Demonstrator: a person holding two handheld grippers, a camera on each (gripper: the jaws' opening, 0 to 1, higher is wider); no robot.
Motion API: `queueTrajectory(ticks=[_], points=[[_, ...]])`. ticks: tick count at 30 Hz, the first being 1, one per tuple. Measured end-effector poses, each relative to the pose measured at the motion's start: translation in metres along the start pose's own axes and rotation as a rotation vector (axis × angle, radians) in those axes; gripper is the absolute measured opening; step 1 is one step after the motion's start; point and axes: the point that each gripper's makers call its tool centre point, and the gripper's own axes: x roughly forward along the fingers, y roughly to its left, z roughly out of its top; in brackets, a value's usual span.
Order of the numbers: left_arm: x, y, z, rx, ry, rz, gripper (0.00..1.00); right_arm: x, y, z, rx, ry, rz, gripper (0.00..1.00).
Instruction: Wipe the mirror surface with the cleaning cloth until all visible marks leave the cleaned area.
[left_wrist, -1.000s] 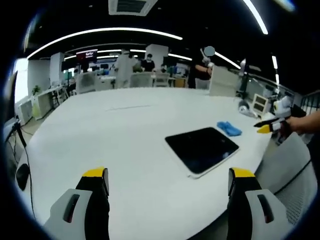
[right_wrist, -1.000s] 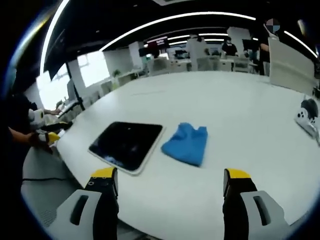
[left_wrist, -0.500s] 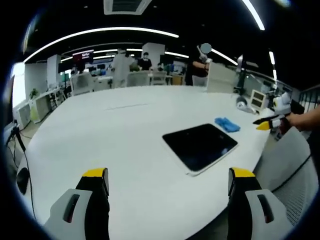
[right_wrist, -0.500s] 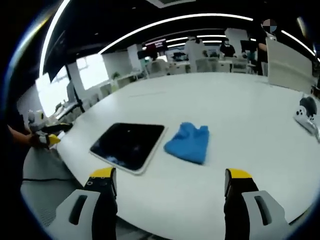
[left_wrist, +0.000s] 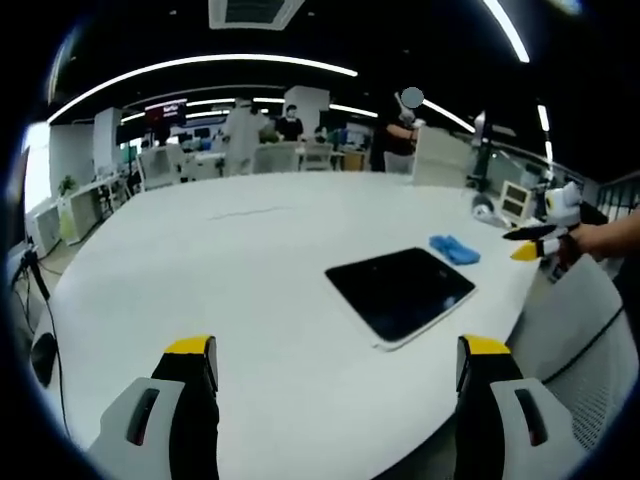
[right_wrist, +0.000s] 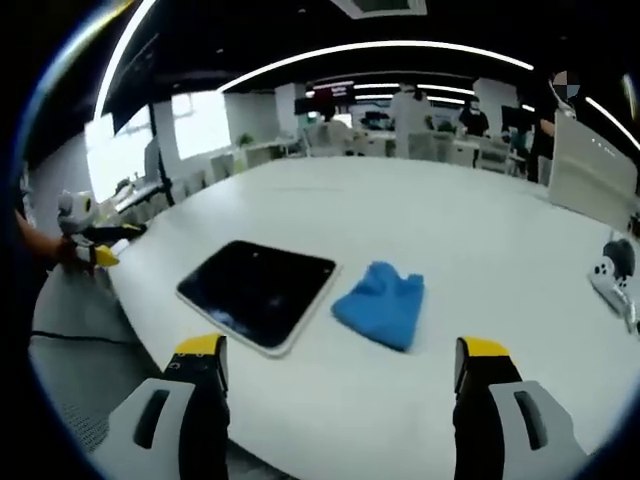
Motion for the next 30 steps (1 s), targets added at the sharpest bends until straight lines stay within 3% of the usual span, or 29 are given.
queueTrajectory(ticks=[20,30], points=[[-0.0007,0.0017,-0.0016,0.013,0.004,0.005,0.99,0.0037,0.0,-0.0022,-0.003,0.022,-0.013,1.0],[-0.0006,0.0025,-0.0051,0.016,0.018,0.01,0.99,0.0073,-0.0004,-0.0062,0.036,0.02,-0.023,0.95]])
